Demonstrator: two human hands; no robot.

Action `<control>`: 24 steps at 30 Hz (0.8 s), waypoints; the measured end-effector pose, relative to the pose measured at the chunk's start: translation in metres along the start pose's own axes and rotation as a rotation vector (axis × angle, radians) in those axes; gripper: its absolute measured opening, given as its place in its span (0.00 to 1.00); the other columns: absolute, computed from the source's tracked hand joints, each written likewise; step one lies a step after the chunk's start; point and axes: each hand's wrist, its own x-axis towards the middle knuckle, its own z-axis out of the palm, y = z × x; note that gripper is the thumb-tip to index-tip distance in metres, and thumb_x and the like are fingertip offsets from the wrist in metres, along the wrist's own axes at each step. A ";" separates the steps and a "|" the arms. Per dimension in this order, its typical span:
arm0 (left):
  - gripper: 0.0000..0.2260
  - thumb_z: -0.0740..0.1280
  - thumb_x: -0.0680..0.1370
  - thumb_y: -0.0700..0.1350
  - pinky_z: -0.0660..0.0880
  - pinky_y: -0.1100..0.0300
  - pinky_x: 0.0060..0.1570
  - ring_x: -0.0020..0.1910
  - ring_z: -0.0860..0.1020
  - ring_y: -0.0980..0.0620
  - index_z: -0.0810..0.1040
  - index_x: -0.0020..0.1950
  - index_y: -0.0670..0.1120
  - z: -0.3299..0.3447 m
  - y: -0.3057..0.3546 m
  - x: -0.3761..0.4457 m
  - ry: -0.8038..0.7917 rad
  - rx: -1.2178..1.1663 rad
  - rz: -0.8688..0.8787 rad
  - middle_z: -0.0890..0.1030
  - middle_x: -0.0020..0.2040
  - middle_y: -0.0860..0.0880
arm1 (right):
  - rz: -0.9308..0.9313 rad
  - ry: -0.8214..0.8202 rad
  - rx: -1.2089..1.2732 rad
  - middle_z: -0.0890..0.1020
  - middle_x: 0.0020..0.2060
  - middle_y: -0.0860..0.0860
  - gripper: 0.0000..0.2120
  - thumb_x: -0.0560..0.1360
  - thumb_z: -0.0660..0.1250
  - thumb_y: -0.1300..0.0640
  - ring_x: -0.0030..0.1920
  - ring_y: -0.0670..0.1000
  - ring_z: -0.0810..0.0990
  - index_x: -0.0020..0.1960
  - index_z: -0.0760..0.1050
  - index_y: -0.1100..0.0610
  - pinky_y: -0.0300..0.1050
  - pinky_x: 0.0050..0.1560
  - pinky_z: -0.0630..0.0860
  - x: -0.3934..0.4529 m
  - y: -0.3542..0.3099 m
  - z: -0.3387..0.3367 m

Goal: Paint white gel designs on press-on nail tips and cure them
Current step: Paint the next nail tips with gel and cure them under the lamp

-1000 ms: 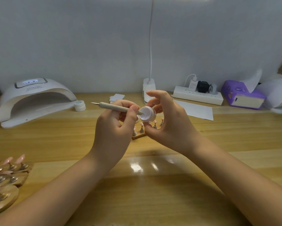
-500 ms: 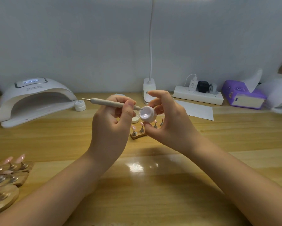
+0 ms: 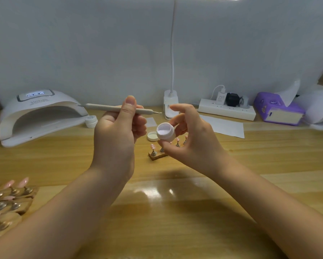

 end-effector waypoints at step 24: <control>0.09 0.62 0.81 0.49 0.71 0.65 0.32 0.34 0.77 0.53 0.73 0.41 0.53 0.000 0.005 -0.007 -0.151 0.732 0.488 0.78 0.31 0.52 | 0.017 0.012 0.026 0.79 0.46 0.47 0.35 0.66 0.79 0.54 0.42 0.44 0.78 0.67 0.65 0.56 0.41 0.43 0.78 0.000 -0.007 -0.002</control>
